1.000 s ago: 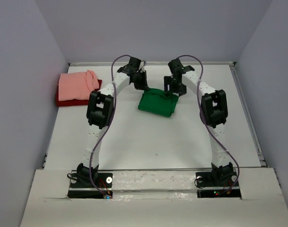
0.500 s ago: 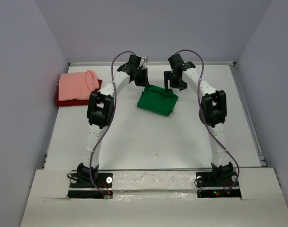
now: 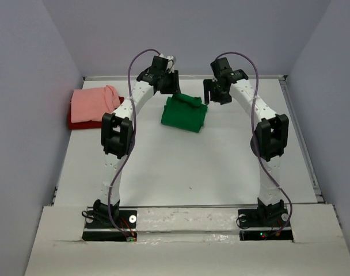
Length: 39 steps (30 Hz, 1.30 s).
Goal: Fold and stack the t-shirts
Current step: Fold the tshirt
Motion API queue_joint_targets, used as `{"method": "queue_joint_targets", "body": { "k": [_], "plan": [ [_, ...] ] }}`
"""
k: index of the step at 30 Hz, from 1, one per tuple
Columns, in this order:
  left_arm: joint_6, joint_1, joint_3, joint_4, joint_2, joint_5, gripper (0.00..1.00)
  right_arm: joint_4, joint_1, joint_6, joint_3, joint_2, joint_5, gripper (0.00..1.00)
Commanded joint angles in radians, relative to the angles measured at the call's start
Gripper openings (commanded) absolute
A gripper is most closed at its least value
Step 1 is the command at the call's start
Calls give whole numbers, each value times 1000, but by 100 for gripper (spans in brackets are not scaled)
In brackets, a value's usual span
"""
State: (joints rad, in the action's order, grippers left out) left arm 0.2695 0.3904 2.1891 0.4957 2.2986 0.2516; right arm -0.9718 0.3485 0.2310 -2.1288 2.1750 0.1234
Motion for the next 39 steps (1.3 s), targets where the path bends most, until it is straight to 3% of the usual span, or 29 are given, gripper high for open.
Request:
{"method": "queue_joint_targets", "body": {
  "k": [1, 2, 4, 8, 11, 12, 13, 15, 16, 21, 23, 24, 25, 27, 30, 34, 39],
  "plan": [
    [-1, -7, 78, 63, 12, -32, 90, 2, 7, -15, -13, -20, -31, 76],
    [13, -8, 57, 50, 6, -32, 99, 8, 7, -16, -4, -23, -44, 77],
    [19, -10, -29, -37, -13, -9, 99, 12, 7, -16, 1, -26, -45, 78],
    [34, -16, -16, -40, 10, 3, 99, 21, 7, -32, 21, -33, -47, 78],
    [39, -9, -37, -61, -24, -15, 99, 28, 7, -35, 29, -27, -82, 69],
    [37, -7, -75, -77, -39, -21, 99, 22, 7, -27, 17, -20, -88, 58],
    [37, -4, -75, -85, -53, -21, 99, 22, 7, -21, 17, -12, -88, 57],
    [39, -5, -104, -89, -77, -3, 99, 18, 18, -19, -6, 12, -99, 23],
    [39, -4, -114, -88, -80, 0, 98, 9, 29, -13, -19, 23, -100, 0],
    [48, 7, -178, -114, -122, -6, 80, -10, 49, -27, -149, 95, -198, 0],
    [57, 16, -231, -146, -152, -9, 58, -21, 59, -32, -222, 141, -256, 0],
    [60, 18, -250, -161, -162, -3, 37, -33, 60, -25, -259, 161, -290, 0],
    [62, 18, -273, -170, -168, 5, 22, -68, 60, -16, -298, 208, -304, 0],
    [62, 19, -270, -174, -163, 23, 0, -94, 60, -2, -359, 242, -318, 0],
    [42, 19, -235, -172, -153, 54, 0, -113, 60, 27, -392, 261, -339, 0],
    [-4, 18, -198, -186, -137, 136, 0, -75, 60, 65, -308, 244, -540, 0],
    [-4, 8, -221, -218, -122, 184, 0, -27, 60, 91, -218, 221, -565, 0]
  ]
}}
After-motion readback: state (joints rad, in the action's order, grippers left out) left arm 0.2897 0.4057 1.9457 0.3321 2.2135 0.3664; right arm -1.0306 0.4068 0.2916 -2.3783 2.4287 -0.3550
